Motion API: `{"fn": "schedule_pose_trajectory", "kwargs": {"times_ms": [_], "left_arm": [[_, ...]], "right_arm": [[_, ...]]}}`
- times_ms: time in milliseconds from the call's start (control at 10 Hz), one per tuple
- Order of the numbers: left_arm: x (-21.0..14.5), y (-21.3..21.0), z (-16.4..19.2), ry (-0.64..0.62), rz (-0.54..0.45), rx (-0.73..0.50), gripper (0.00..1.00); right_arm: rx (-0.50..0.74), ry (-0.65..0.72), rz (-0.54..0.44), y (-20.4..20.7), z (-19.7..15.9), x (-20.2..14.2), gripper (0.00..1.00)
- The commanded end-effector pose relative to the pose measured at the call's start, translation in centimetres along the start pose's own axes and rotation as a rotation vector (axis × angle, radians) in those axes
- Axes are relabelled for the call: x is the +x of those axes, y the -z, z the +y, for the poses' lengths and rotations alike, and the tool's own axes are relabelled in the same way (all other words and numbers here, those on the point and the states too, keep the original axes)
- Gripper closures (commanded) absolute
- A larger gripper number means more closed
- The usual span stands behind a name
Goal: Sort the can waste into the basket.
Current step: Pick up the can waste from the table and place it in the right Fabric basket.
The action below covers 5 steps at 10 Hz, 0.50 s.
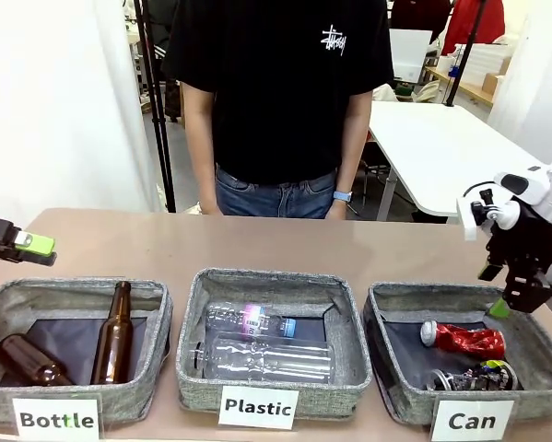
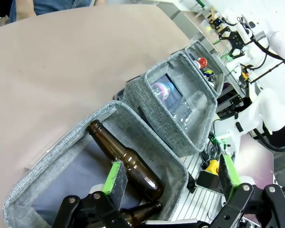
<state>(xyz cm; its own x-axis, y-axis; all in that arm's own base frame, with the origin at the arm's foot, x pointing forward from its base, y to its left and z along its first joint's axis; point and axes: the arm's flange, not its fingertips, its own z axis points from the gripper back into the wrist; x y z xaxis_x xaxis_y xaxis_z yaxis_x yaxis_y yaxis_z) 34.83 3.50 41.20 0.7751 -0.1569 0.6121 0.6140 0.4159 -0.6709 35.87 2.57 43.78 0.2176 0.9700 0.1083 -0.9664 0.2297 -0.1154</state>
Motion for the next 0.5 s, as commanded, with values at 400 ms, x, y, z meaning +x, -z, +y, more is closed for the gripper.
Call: {"fn": "schedule_pose_trajectory", "kwargs": {"times_ms": [400], "left_arm": [[-0.2, -0.2, -0.2, -0.002, 0.009, -0.010, 0.00]], "right_arm": [[0.048, 0.041, -0.115, 0.1, -2.3, 0.4, 0.00]]}}
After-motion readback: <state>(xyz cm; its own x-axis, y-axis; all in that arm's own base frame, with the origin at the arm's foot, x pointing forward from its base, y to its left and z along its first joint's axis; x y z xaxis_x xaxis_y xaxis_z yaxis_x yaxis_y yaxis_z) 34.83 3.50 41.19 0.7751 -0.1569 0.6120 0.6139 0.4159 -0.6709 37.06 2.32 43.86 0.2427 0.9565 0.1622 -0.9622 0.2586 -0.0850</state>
